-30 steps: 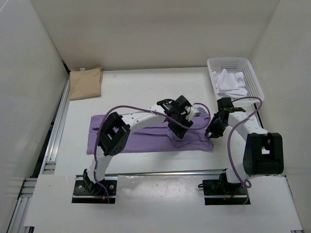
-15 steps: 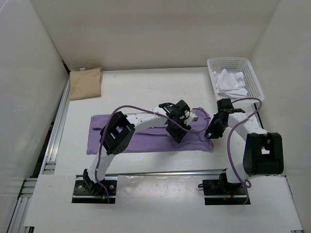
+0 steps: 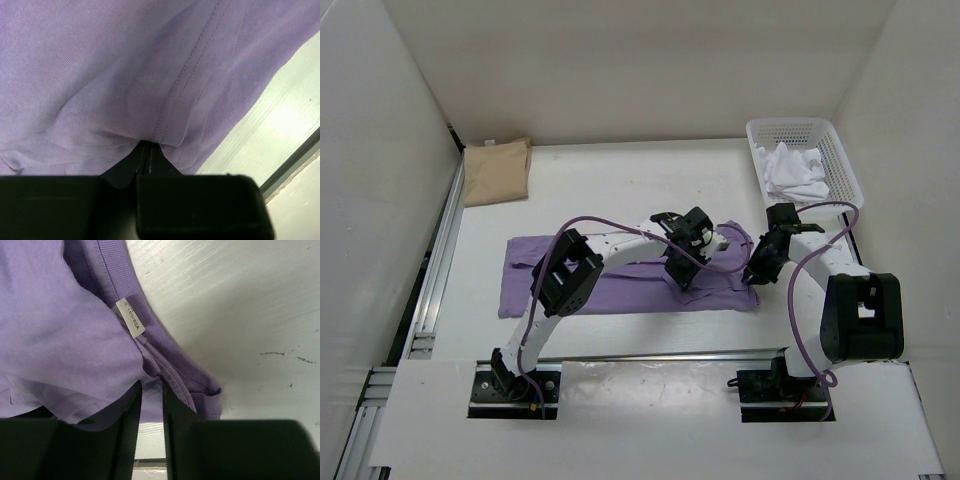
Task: Fold and stack the t-shirts
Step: Fold the other side of the tshirt into a rectangle
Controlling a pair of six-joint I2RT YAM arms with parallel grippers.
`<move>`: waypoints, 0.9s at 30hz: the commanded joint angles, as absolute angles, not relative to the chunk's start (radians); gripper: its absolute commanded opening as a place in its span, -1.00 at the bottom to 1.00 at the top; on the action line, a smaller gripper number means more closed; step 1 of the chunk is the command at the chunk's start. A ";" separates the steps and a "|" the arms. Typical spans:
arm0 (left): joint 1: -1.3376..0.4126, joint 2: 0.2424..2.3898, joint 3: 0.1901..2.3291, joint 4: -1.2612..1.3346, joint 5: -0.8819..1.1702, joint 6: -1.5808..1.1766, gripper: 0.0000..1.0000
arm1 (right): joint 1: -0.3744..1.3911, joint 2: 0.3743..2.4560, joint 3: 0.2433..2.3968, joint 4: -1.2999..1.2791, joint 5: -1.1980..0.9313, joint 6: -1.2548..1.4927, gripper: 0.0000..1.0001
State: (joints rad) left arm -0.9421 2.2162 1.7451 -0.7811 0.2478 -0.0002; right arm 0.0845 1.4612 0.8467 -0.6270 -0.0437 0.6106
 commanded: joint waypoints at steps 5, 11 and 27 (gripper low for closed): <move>-0.942 2.162 1.770 -0.787 0.267 0.000 -0.80 | 0.080 1.453 0.839 -0.623 -0.049 0.609 -0.76; -0.942 2.079 1.724 -0.807 0.267 0.000 -0.80 | 0.080 1.443 0.848 -0.634 -0.028 0.600 -0.99; -0.942 2.152 1.787 -0.838 0.370 0.000 0.05 | 0.080 1.443 0.830 -0.634 -0.037 0.571 -0.32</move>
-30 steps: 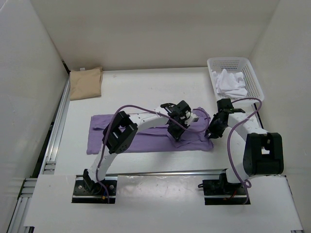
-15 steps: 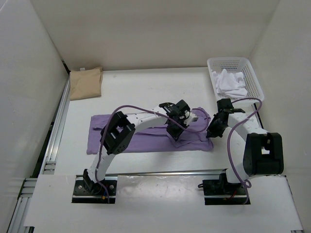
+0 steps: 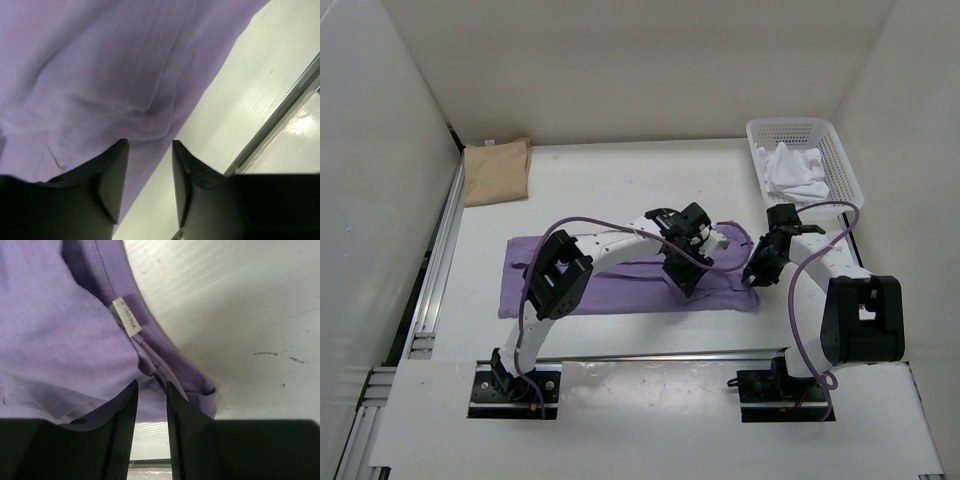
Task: Fold and stack the t-shirts
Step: Fold the other side of the tshirt into a rectangle
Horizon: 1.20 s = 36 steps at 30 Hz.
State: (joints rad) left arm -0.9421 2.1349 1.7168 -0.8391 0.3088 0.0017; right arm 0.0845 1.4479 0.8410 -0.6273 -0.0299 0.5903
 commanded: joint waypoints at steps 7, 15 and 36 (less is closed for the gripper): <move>-0.960 2.215 1.865 -0.828 0.235 0.000 0.22 | 0.080 1.453 0.830 -0.624 -0.037 0.571 -0.32; -0.988 2.235 1.845 -0.828 0.092 0.000 0.20 | 0.080 1.453 0.830 -0.615 -0.037 0.571 -0.29; -1.009 2.161 1.793 -0.860 0.032 0.000 -0.79 | 0.080 1.462 0.830 -0.615 -0.046 0.580 -1.00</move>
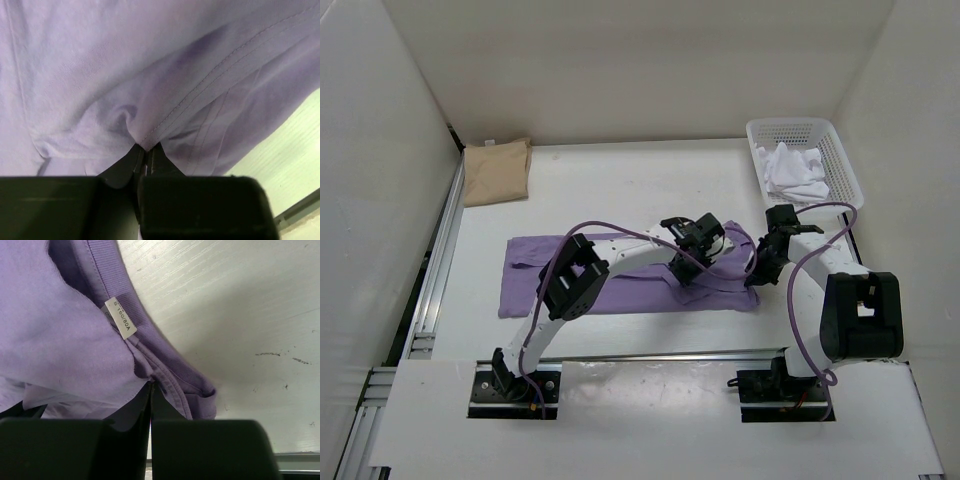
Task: Fold and stack the t-shirts
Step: Fold the other side of the tshirt into a rectangle, then rotate the tshirt 90 degrees
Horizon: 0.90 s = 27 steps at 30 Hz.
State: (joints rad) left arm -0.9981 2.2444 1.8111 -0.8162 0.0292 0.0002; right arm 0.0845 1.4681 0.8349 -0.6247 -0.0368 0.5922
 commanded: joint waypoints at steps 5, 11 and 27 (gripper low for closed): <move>-1.009 2.183 1.793 -0.940 0.141 0.000 -0.69 | 0.080 1.462 0.821 -0.615 -0.037 0.580 -1.00; -1.009 2.194 1.813 -0.986 0.163 0.000 -0.13 | 0.080 1.441 0.821 -0.624 -0.037 0.571 -1.00; -0.642 1.772 1.622 -0.950 0.189 0.000 0.60 | 0.186 1.603 1.175 -0.704 0.069 0.584 -0.50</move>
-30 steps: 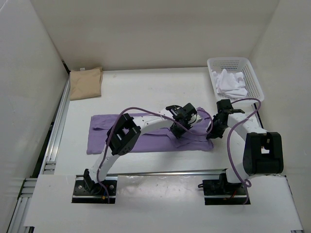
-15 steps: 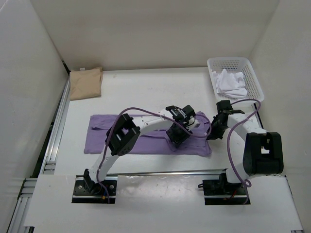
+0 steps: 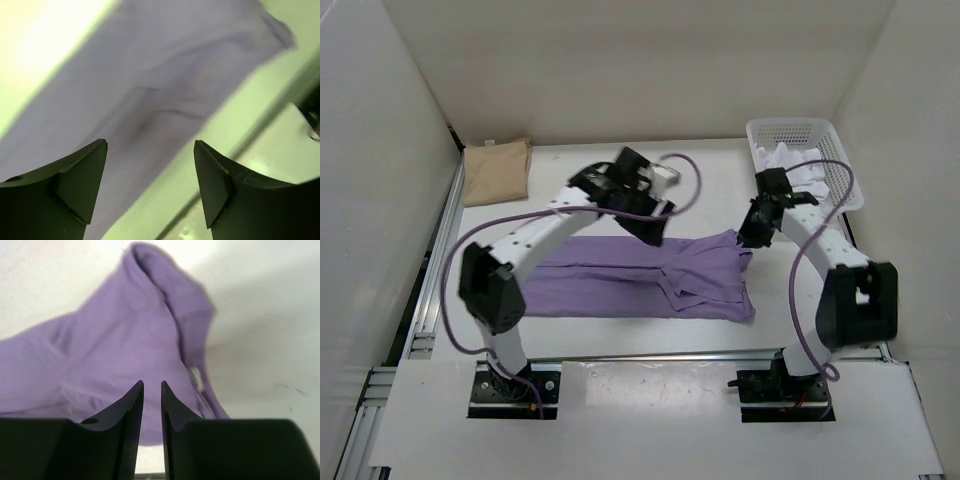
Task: Fold and stack the t-shirts
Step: Rotate the tshirt 90 degrees
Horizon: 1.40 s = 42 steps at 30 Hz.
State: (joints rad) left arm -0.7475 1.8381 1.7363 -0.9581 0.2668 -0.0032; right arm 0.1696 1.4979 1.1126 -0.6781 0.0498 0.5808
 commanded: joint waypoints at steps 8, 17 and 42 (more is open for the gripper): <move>-0.154 1.634 1.192 -0.697 -0.185 0.000 0.58 | 0.255 1.923 1.374 -0.729 0.106 0.633 -0.66; 0.100 1.828 1.135 -0.614 -0.291 0.000 0.53 | 0.311 2.183 1.619 -0.833 0.137 0.626 -0.68; 0.219 1.568 1.077 -0.904 -0.141 0.000 0.64 | 0.325 1.899 1.482 -0.647 0.149 0.882 -0.03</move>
